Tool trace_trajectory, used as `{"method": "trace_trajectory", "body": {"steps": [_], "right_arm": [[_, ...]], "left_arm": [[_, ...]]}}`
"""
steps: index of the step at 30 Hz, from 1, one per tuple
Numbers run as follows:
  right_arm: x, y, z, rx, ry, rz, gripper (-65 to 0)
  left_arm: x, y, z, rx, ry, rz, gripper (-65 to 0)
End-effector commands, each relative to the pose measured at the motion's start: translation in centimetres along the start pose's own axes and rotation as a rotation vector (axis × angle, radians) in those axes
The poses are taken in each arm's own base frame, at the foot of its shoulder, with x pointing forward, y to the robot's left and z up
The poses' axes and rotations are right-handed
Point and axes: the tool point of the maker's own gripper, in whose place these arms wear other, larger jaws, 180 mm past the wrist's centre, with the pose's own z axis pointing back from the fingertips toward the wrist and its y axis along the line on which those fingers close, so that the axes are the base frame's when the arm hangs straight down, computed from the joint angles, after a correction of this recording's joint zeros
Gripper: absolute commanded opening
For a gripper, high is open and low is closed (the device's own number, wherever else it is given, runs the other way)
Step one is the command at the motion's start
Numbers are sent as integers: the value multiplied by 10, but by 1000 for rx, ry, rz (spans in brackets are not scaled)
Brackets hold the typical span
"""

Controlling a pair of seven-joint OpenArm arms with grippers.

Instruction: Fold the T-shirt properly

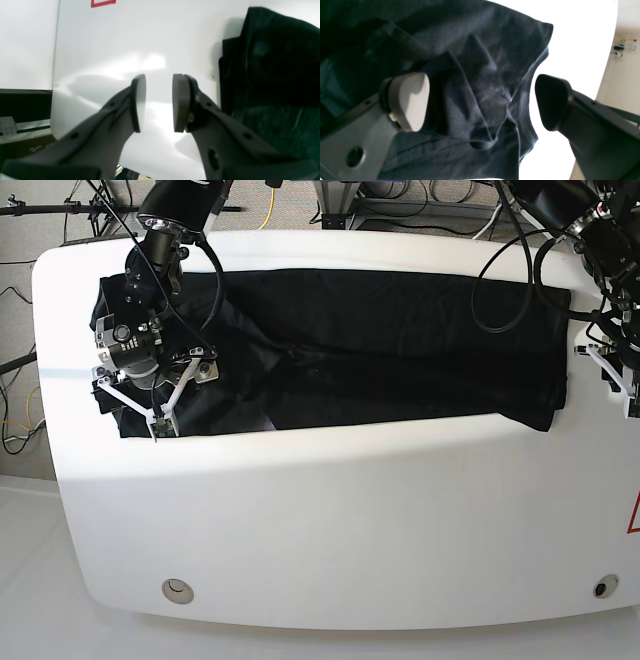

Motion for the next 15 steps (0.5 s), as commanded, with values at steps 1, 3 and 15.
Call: {"method": "trace_trajectory", "body": {"steps": [1,3,15], "right_arm": [[12,-7,6,-34,-60,4,-1],[11,-7,5,-34,-57,3,-4],[9,-18,1,-60,-47,-44,-4]], "left_arm": [[25,6,7,28,-73,-6,-488],[26,5,7,23,-77,-6,-487],[25,6,8,29,-69,-14,-497]]}}
